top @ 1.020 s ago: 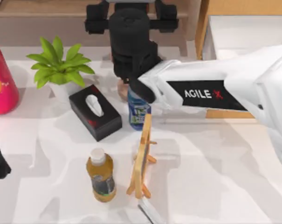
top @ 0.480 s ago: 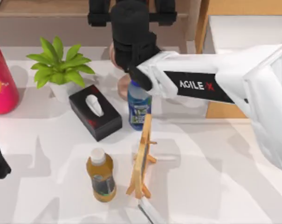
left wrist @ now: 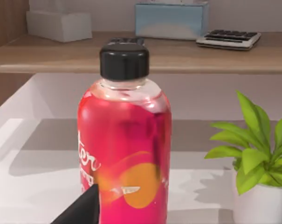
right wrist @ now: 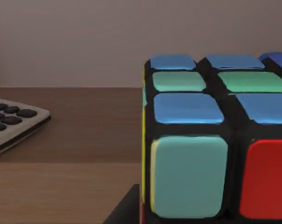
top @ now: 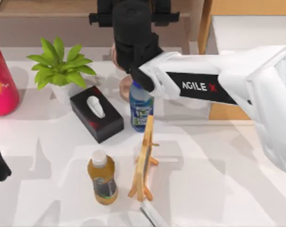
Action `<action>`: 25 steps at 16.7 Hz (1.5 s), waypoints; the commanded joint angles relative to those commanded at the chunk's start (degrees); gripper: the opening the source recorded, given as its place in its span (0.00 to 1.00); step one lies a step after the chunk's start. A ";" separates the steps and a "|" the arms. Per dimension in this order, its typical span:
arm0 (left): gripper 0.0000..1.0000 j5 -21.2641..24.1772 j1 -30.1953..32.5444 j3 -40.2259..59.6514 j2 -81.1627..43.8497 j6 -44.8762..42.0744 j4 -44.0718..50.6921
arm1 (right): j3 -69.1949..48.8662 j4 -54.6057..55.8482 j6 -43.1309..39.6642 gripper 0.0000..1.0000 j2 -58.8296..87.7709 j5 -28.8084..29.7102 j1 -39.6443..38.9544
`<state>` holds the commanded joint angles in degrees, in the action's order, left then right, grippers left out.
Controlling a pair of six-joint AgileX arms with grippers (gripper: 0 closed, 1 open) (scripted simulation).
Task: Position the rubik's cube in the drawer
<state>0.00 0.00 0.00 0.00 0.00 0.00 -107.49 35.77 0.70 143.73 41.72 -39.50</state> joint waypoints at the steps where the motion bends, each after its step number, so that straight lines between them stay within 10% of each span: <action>1: 1.00 0.00 0.00 0.00 0.00 0.00 0.00 | 0.00 0.00 0.00 0.47 0.00 0.00 0.00; 8: 1.00 0.00 0.00 0.00 0.00 0.00 0.00 | 0.00 0.00 0.00 0.00 0.00 0.00 0.00; 25: 1.00 0.00 0.00 0.00 0.00 0.00 0.00 | 5.02 -0.37 0.19 0.00 -5.42 1.38 -1.68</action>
<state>0.00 0.00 0.00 0.00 0.00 0.00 -102.46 35.40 0.90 138.31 43.09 -41.18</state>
